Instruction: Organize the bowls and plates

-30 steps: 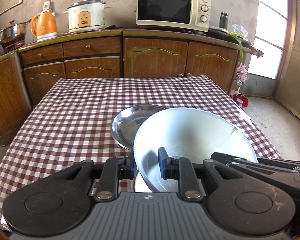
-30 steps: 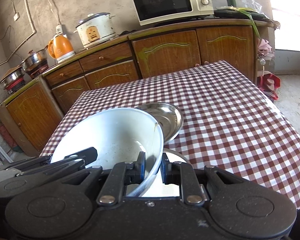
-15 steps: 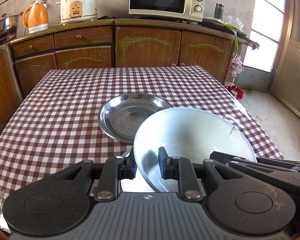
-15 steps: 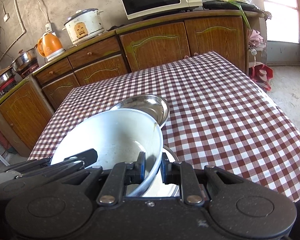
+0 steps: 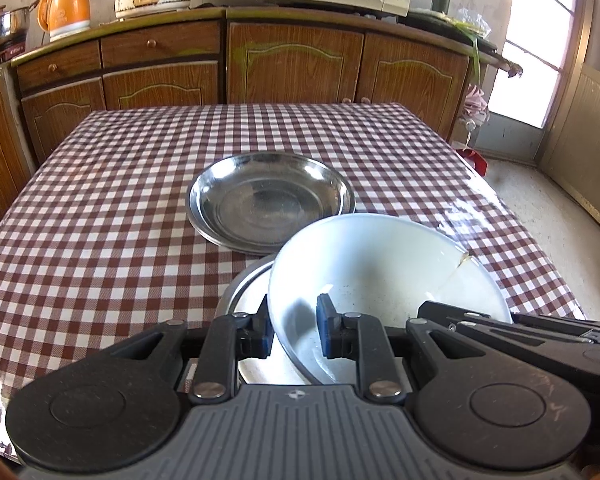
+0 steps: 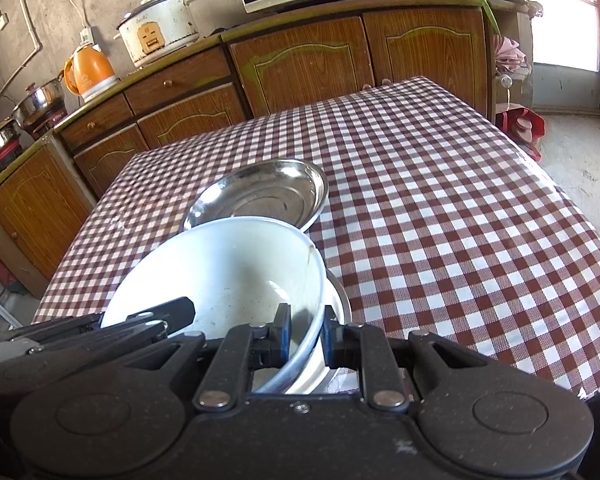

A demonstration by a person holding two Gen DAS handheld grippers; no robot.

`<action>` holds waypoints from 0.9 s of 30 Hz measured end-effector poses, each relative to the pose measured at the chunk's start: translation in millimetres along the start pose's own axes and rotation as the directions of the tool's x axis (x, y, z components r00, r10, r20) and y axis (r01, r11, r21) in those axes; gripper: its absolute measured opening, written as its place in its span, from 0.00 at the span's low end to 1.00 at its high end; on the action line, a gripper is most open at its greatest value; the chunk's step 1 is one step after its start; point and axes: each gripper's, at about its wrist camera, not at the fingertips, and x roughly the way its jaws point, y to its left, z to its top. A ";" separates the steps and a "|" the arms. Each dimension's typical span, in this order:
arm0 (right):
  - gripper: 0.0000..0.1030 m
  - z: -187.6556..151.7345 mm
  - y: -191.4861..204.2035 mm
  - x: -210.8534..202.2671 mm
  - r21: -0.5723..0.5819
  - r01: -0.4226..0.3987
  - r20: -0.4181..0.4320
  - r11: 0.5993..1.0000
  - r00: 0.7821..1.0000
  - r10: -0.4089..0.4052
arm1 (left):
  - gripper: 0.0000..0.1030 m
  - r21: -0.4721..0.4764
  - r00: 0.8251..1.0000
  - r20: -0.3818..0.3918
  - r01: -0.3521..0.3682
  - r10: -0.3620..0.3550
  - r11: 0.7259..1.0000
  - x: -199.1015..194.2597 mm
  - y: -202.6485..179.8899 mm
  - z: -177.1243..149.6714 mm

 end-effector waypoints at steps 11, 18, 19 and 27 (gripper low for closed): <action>0.20 -7.0 -2.0 19.3 0.004 0.000 -0.046 1.000 0.999 0.000 | 0.21 0.010 0.999 -0.052 -0.011 0.012 1.000 16.2 1.7 -5.9; 0.20 -7.7 0.0 28.9 -0.013 -0.002 -0.056 1.000 0.998 0.001 | 0.21 0.004 0.997 -0.071 -0.022 0.022 1.000 22.3 4.8 -6.5; 0.20 -7.4 0.4 29.9 -0.016 -0.004 -0.055 1.000 0.998 0.003 | 0.21 0.002 0.997 -0.073 -0.024 0.024 1.000 23.2 5.2 -6.1; 0.20 -7.6 3.7 39.6 -0.039 -0.018 -0.068 0.999 0.998 0.016 | 0.21 -0.021 0.995 -0.094 -0.034 0.032 0.999 29.7 10.4 -6.9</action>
